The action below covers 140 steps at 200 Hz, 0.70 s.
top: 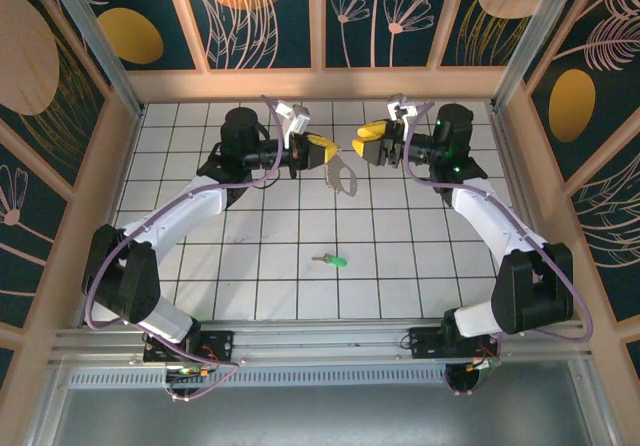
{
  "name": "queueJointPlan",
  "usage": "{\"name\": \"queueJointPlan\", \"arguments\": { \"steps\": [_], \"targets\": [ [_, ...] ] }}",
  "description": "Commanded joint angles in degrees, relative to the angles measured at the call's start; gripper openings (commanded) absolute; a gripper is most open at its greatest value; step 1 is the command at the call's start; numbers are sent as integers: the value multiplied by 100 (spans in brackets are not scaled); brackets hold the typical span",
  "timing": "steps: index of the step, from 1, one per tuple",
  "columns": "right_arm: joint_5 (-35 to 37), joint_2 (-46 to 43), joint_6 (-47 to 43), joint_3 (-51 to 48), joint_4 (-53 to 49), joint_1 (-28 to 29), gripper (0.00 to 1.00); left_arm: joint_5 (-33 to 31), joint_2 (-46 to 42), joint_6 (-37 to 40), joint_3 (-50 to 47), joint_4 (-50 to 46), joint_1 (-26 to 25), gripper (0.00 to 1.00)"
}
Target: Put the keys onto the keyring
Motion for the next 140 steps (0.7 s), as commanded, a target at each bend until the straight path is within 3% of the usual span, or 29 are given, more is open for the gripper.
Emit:
{"name": "queueJointPlan", "arguments": {
  "steps": [1,41,90,140],
  "targets": [
    [54,-156,-68,-126,143,181,50,224,-272,176,257,6,-8,0],
    [142,-369,138,-424,478,518,50,258,-384,291,294,-162,-8,0],
    [719,-1158,800,-1267,1315,496,47,222,-494,553,258,-335,-7,0],
    [579,-1240,1471,-1370,1964,458,47,281,-503,827,359,-627,-8,0]
  ]
}}
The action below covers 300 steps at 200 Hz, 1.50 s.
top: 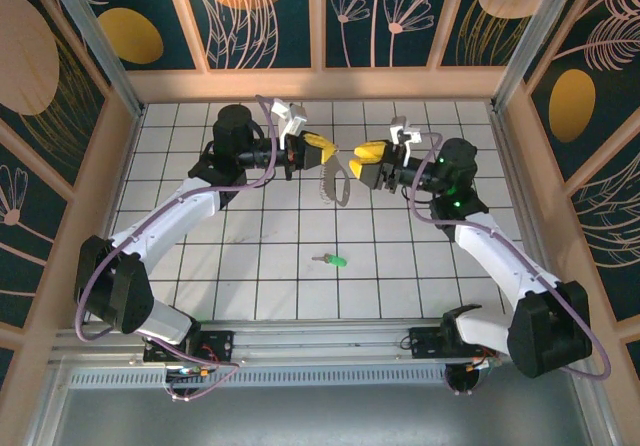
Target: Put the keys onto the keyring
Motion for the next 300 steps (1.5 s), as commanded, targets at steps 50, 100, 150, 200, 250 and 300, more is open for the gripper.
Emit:
{"name": "queueJointPlan", "arguments": {
  "steps": [50,100,150,200,250,300],
  "targets": [
    [-330,530,685,384,880,15,46,252,-136,524,353,-509,-8,0],
    [-581,842,586,636,778,133,42,348,-16,604,474,-689,-8,0],
    [-663,1051,424,824,594,198,33,429,169,591,610,-733,-25,0],
    [-716,1196,360,963,522,199,25,456,311,607,703,-789,-43,0],
    [-766,1279,166,1064,344,196,0,323,367,583,760,-796,-60,0],
    [-725,1262,701,829,1228,-192,0,-1676,-392,-598,23,493,-25,65]
  ]
}}
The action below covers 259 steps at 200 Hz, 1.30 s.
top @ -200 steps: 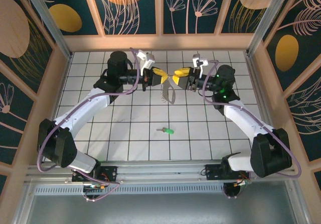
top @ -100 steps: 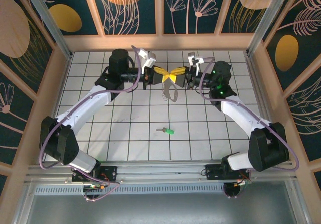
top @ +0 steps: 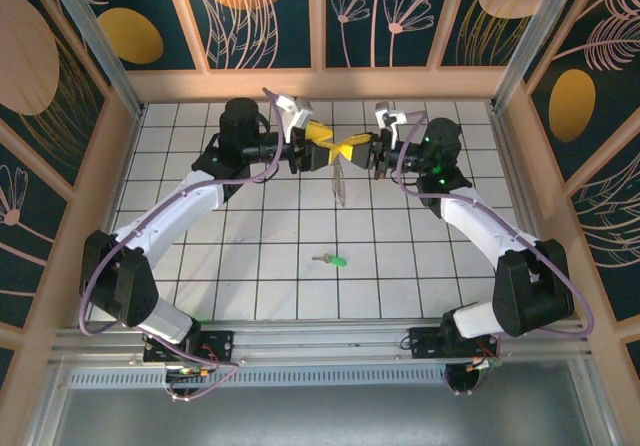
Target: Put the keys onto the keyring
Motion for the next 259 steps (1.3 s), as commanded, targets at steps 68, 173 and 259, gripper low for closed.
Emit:
{"name": "queueJointPlan", "arguments": {
  "steps": [68,173,259],
  "targets": [
    [74,1,764,-51,1875,-179,0,-690,-557,-1801,-796,2048,27,50],
    [360,5,1251,-217,2885,-24,0,286,-42,-3004,-1044,4221,35,48],
    [434,142,1326,-137,3035,78,0,521,257,-3458,-971,4830,-12,44]
  ]
}}
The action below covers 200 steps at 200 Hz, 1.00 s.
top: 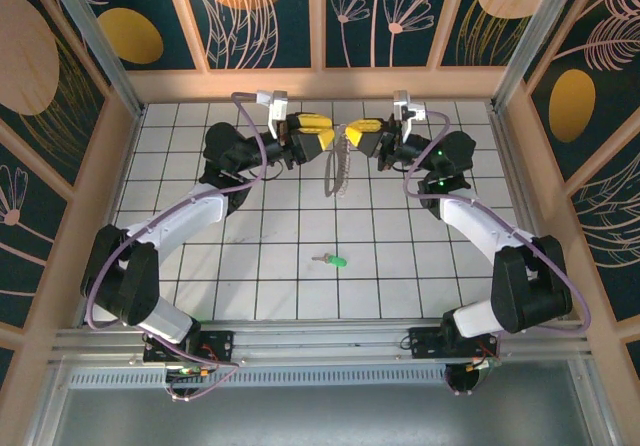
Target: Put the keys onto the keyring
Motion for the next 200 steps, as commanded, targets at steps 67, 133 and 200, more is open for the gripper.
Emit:
{"name": "queueJointPlan", "arguments": {
  "steps": [67,133,200],
  "targets": [
    [82,101,111,94,420,118,0,226,164,-248,74,541,-80,43],
    [74,86,68,106,341,160,0,218,226,-245,91,555,-107,39],
    [43,51,-50,96,189,188,0,179,261,-237,141,545,-124,25]
  ]
}}
